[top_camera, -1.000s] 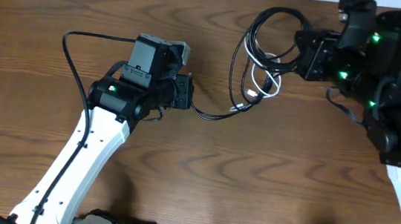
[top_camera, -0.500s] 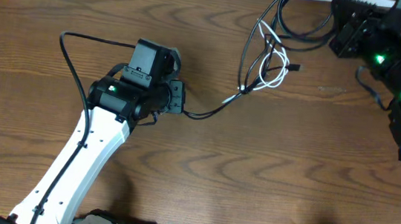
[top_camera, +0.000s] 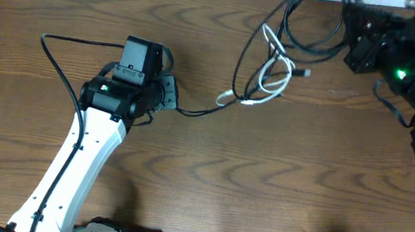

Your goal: Untangle cables

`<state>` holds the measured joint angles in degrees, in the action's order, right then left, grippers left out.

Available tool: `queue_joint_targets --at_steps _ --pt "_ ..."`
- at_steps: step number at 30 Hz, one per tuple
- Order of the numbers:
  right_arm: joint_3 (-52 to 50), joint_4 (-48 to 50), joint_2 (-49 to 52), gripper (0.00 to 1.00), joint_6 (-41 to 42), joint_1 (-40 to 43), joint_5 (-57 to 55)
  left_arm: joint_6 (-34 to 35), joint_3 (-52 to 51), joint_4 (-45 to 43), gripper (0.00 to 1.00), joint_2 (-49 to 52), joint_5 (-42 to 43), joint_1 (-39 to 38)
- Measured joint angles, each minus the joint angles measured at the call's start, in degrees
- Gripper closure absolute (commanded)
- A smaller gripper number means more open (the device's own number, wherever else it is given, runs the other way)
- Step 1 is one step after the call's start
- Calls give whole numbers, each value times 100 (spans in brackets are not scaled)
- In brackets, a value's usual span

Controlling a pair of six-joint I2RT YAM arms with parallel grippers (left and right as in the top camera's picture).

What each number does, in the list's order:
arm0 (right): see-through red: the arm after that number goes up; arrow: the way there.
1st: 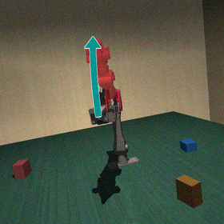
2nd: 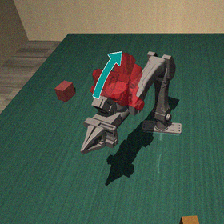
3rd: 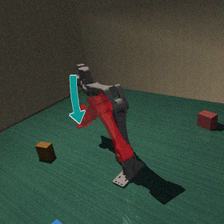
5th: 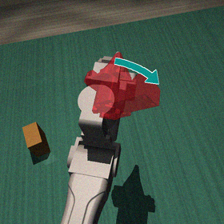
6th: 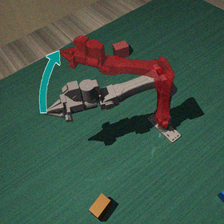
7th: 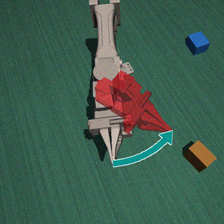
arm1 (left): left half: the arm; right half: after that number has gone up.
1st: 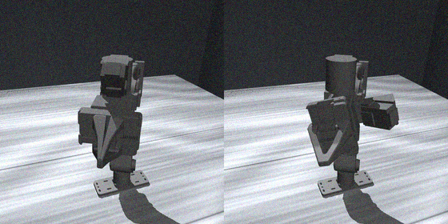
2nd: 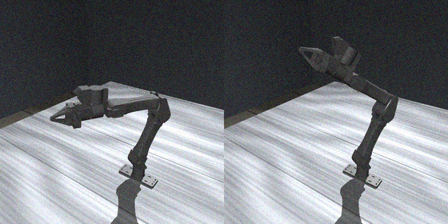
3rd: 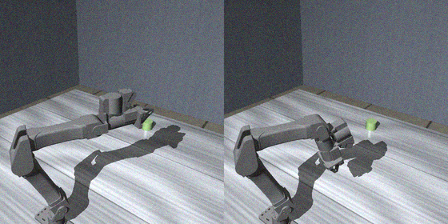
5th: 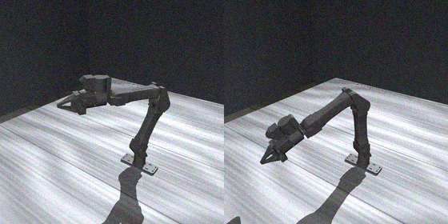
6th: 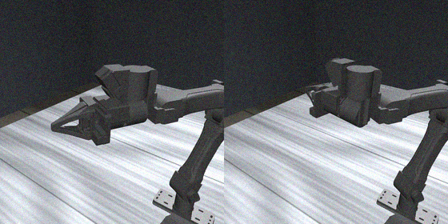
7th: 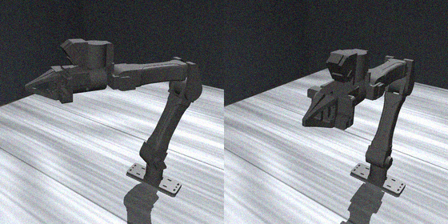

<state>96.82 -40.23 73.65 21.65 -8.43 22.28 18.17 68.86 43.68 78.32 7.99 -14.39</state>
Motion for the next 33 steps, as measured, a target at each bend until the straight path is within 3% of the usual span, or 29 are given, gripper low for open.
queue_joint_targets --at_steps 6,7,10,12,14,22,33 --pt "11 -986 619 99 -302 -380 -26 -17 -7 -918 87 0 1047 4" --pt "9 -1088 767 99 -413 -455 -4 -15 -7 -1034 70 0 1215 4" --pt "9 -1211 1084 99 -743 -673 63 -39 -7 -1294 40 0 1753 4" --pt "9 -1226 1137 99 -901 -807 87 -92 -7 -1344 25 0 2000 4" --pt "9 -1182 1132 99 -1029 -949 81 -131 -7 -1351 19 0 2365 4" --pt "9 -1034 1126 99 -1235 -1084 -4 -682 -7 -1366 15 0 3438 4" --pt "9 -859 1126 99 -1346 -1436 -2 -970 -7 -1985 12 0 3683 4"
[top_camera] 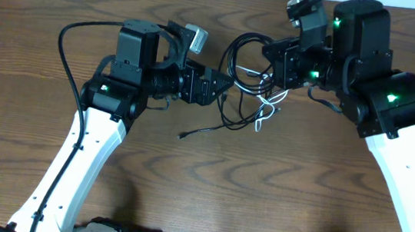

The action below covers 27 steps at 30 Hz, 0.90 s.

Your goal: Untangle cables

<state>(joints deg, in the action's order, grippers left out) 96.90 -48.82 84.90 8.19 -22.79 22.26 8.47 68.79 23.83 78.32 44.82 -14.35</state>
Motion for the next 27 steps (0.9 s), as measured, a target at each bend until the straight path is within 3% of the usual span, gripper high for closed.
queue_joint_targets --at_steps 8,9,11,12,14,22,25,27 --pt "0 0 0 99 -15 -271 31 -42 0 -315 16 0 -684 0" --pt "0 -2 0 99 -15 -284 46 -55 0 -378 26 0 -750 0" --pt "0 -15 0 99 -15 -310 74 -98 0 -492 75 0 -811 0" --pt "0 -24 0 99 -15 -339 90 -76 0 -588 92 0 -811 0" --pt "0 -63 2 94 -15 -424 109 -87 0 -745 92 0 -798 -15" --pt "2 -352 -7 22 -98 -498 -39 -70 0 -776 93 0 -1012 -7" --pt "2 -557 -7 9 -96 -498 -492 35 0 -774 92 0 -1117 -4" --pt "2 -728 -7 6 -98 -496 -892 83 0 -774 92 0 -1165 -4"
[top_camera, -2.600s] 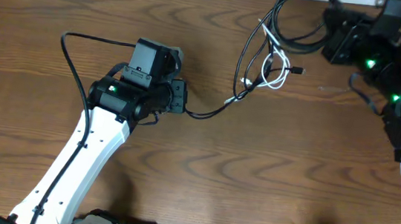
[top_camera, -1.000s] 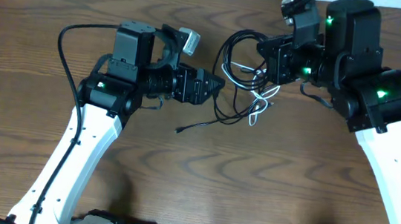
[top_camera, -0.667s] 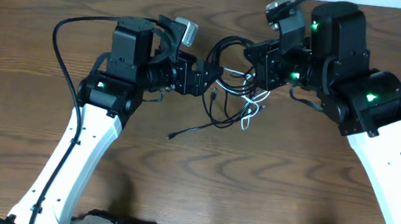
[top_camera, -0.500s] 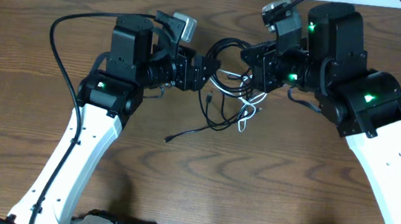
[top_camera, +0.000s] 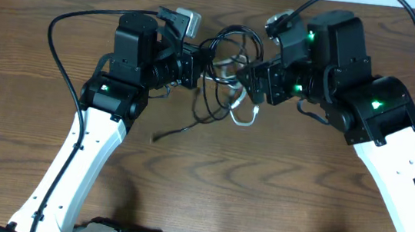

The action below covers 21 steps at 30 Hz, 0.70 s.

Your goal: Untangle cables

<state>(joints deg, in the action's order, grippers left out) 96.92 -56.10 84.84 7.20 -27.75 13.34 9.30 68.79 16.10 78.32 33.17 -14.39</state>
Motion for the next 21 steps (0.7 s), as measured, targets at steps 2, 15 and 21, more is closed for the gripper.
queue_joint_targets --at_steps 2,15,21 --pt "0 -162 0 4 35 4 -407 81 0 -2 93 0 -28 0" --pt "0 -564 0 1 284 20 -1679 516 -4 -1010 92 -551 1349 7" --pt "0 -785 48 1 286 20 -2151 573 -4 -391 88 -831 1134 133"
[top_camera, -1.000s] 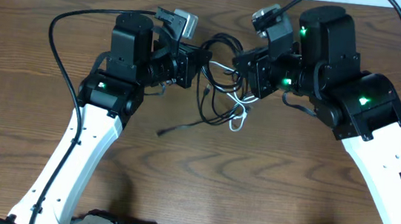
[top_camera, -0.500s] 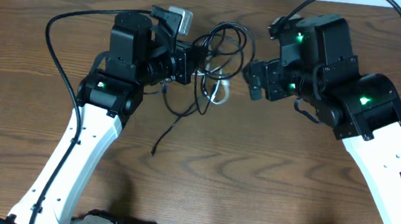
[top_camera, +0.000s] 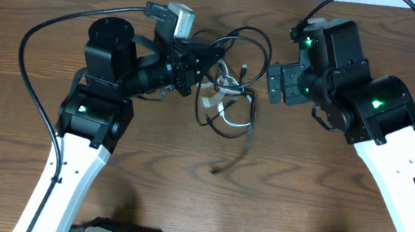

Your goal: Untangle cables

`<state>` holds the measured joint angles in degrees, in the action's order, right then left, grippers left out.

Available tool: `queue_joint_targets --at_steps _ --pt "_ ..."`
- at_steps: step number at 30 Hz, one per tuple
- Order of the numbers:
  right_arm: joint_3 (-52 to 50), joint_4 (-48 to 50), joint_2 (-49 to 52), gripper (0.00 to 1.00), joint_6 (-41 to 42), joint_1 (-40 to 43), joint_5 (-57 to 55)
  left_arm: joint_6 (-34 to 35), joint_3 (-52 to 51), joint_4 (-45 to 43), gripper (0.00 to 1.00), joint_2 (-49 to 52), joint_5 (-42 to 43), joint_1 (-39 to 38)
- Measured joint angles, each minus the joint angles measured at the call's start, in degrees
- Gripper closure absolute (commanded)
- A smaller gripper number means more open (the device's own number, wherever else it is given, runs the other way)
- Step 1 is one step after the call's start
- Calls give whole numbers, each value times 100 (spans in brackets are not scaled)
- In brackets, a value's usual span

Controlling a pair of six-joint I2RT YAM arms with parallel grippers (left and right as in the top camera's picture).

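Observation:
A tangle of black cable point(top_camera: 241, 33) and white cable point(top_camera: 222, 114) hangs between the two arms at the table's upper middle. My left gripper point(top_camera: 204, 60) points right into the tangle's left side and looks shut on the black cable. Just off the tangle's right side, my right gripper point(top_camera: 270, 82) points left; its fingers are too dark to separate from the cable. One black cable end point(top_camera: 219, 168) trails down onto the table below the bundle.
Each arm's own black supply cable arcs over the table: the left one point(top_camera: 31, 66) at the far left, the right one at the far right. The wooden table point(top_camera: 299, 195) runs to a white wall at the back.
The left arm has turned and its gripper sits slightly right and lower. The right gripper has drawn back to the right. The tangle has spread downward, and the loose black end now lies lower and further right.
At first the cables lay stretched across the table, the right gripper at the far upper right and the left gripper over the black cable's left end. Then both grippers were together at the bunched tangle in the middle. Now they stand further apart with the tangle between them.

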<state>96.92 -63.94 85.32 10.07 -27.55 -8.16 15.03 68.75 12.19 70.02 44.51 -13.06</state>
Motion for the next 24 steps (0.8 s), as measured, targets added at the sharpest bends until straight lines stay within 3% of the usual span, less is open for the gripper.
queue_joint_targets --at_steps 2,8,11,13,18,24 --pt "0 -105 87 1 0 0 -111 -17 2 479 71 7 -372 92" --pt "0 -190 415 1 72 0 -229 328 -4 2371 70 39 -2420 282" --pt "0 -122 444 1 122 0 -247 636 -4 3008 50 37 -3324 398" --pt "0 -66 444 1 136 0 -234 857 -4 3235 48 39 -3779 490" --pt "0 109 444 1 81 0 9 883 -4 3215 44 37 -3965 514" --pt "17 656 717 3 -26 -2 557 181 -4 2957 39 39 -3143 511"
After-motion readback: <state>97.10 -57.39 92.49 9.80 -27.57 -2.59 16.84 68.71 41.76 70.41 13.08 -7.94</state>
